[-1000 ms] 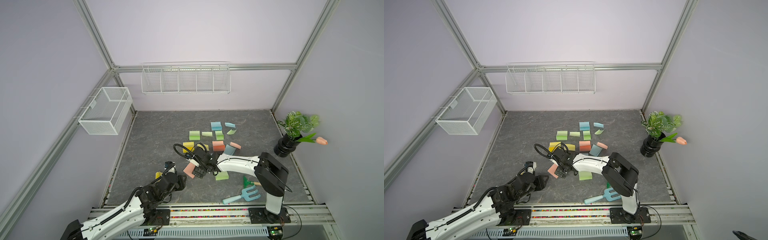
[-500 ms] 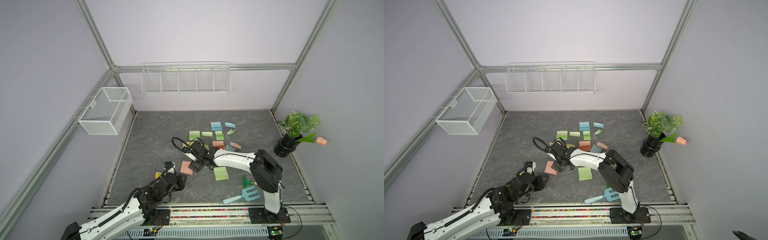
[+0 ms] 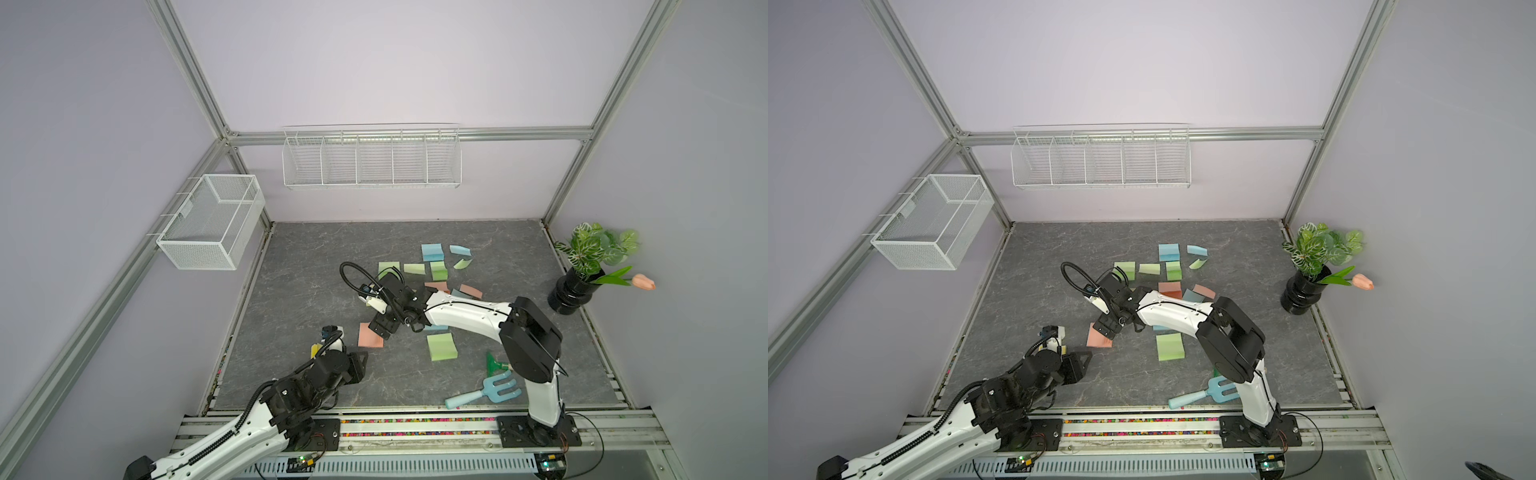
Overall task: Tear off pages from different memo pads
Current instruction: Adjust the memo pad at the center of the board, then pick up the memo pad from the center of the board.
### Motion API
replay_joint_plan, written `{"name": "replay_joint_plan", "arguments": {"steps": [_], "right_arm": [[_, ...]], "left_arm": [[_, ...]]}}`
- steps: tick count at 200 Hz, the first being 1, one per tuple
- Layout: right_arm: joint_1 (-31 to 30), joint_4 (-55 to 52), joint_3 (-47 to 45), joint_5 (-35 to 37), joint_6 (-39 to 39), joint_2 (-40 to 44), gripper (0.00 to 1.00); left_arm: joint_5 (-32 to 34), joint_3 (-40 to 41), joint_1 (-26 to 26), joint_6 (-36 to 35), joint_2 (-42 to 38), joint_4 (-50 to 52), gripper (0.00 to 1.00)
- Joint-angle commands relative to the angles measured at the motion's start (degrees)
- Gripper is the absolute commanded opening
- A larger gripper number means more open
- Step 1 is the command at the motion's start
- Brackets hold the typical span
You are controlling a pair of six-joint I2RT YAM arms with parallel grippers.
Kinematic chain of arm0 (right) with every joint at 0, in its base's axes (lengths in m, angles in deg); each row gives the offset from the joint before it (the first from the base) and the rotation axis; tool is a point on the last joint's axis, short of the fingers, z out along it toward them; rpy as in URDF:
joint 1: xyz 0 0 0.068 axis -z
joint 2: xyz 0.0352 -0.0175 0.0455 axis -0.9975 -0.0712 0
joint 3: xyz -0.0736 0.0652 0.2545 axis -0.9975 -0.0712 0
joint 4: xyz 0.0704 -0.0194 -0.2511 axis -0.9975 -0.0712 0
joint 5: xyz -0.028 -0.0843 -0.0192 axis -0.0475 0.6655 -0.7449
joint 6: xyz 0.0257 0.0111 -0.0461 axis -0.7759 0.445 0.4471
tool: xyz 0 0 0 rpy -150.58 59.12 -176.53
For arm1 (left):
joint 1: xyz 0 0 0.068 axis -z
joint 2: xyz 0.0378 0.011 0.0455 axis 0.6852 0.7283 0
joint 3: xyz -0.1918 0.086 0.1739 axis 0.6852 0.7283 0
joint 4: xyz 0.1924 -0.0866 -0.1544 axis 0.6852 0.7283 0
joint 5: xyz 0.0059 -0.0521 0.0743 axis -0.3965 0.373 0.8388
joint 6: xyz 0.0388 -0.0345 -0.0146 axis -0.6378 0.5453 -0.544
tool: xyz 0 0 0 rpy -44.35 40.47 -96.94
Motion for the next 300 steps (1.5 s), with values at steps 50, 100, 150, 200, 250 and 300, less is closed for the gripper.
{"name": "replay_joint_plan", "arguments": {"steps": [50, 100, 150, 200, 250, 300], "right_arm": [[2.76, 1.67, -4.04, 2.82, 8.18, 5.04, 1.00], [2.68, 1.37, -1.94, 1.44, 5.05, 1.63, 1.00], [2.53, 0.92, -0.57, -0.55, 3.71, -0.32, 1.00], [2.18, 0.16, 0.04, -1.37, 3.09, -1.17, 1.00], [1.74, -0.67, 0.34, -1.01, 2.92, -0.64, 1.00], [1.24, -1.25, 1.64, -1.03, 2.70, -2.34, 1.00]], "left_arm": [[2.67, 0.69, 0.28, 1.28, -2.88, 3.23, 0.50], [2.11, 0.70, 0.30, 1.32, -1.50, 2.26, 0.49], [2.22, 0.68, 0.28, 1.06, -1.52, 2.67, 0.50], [2.14, 0.99, 0.32, 1.06, -1.59, 2.46, 0.49], [2.11, 1.56, 0.28, 1.23, -2.28, 2.44, 0.50], [1.87, 1.62, 0.28, 1.23, -2.39, 2.47, 0.50]]}}
